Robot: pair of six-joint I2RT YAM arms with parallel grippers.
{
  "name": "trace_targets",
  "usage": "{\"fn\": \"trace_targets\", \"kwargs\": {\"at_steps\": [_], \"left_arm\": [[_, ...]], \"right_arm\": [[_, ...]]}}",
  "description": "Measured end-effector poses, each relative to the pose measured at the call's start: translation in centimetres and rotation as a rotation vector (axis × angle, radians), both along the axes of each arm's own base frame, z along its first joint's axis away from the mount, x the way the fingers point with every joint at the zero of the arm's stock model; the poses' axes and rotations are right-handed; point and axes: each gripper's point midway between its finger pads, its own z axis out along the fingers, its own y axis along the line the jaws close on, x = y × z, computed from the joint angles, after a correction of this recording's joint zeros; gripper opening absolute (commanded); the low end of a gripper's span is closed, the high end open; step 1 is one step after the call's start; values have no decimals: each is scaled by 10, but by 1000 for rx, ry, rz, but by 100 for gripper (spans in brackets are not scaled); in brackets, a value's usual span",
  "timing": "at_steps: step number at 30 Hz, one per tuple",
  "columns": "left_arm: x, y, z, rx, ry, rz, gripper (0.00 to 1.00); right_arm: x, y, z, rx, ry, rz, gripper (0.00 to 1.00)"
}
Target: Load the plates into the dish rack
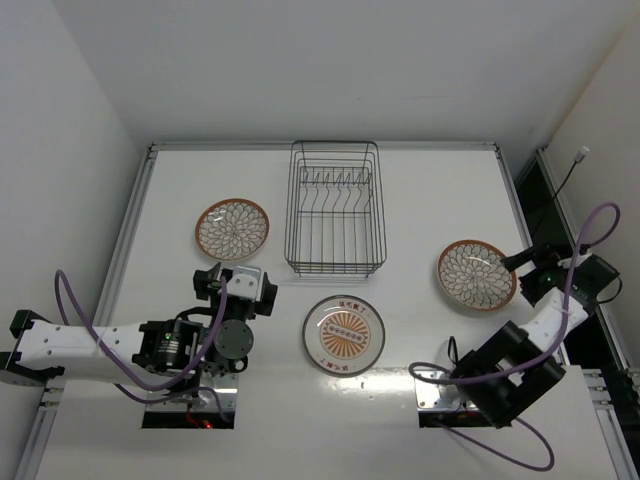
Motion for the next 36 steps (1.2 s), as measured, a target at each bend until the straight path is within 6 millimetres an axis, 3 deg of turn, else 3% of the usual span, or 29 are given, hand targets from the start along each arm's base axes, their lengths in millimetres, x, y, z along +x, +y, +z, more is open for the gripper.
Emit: {"fn": "trace_targets", "kwargs": {"at_steps": [4,9,12,15,20,27,28,30,31,36], "left_arm": [[0,0,0,0,0,0,87],[0,-1,-1,9,0,0,87],[0,-2,-1,11,0,0,87],[0,-1,-2,15,0,0,87],[0,-1,-2,21,0,0,87],[0,-4,-4,34,1,0,87],[0,-4,-4,34,1,0,87],[0,-4,-4,38,1,0,87],[0,-3,-5,40,1,0,87],[0,-3,-4,37,1,0,87]], "right_arm": [[-14,-18,6,-114,45,-86,100],[-31,-27,-30,-32,169,-148,100],[-39,-20,-58,80,229,-150,100],[-40,-8,-79,200,232,-124,90],[-28,1,-80,312,141,-87,83],[-12,15,-85,419,90,-43,46],[-11,17,-87,433,90,-42,32],[-10,19,-91,454,99,-42,20],[-10,20,-93,463,98,-44,4],[-1,18,-89,455,48,-21,0]]}}
